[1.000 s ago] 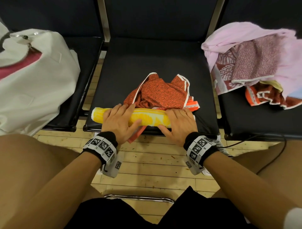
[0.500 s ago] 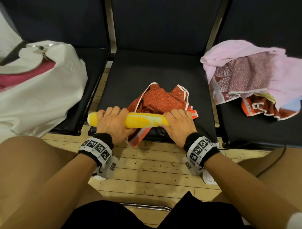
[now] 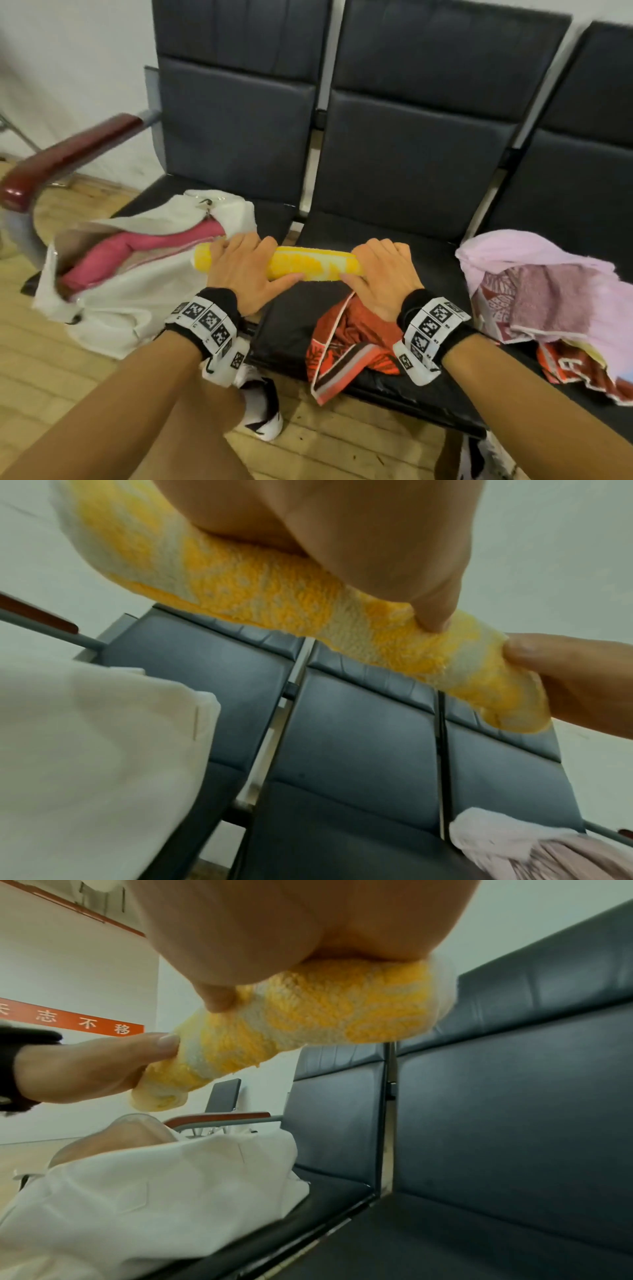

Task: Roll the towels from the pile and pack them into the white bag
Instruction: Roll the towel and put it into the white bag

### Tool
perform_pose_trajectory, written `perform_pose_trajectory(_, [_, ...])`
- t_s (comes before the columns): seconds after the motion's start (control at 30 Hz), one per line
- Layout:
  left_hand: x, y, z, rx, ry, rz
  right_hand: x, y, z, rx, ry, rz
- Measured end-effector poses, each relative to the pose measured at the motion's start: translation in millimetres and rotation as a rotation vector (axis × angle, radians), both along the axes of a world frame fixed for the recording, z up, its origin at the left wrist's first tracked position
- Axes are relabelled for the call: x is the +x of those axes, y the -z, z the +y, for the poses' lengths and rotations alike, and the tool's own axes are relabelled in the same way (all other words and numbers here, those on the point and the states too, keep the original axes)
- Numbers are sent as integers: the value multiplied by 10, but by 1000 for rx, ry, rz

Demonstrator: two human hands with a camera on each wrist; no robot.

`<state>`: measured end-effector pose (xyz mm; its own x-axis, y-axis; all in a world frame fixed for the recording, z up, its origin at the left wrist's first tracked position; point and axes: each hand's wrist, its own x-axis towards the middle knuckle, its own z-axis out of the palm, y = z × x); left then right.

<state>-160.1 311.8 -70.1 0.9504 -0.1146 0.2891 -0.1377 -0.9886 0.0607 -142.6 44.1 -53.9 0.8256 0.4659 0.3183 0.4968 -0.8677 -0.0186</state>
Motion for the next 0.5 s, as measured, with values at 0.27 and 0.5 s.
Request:
perform_pose_trajectory(0.27, [154, -244, 692, -110, -110, -32, 513, -495, 790, -84, -103, -43])
perform_pose_trajectory(0.5, [271, -40, 1358, -170, -177, -7, 859, -490, 1535, -182, -182, -69])
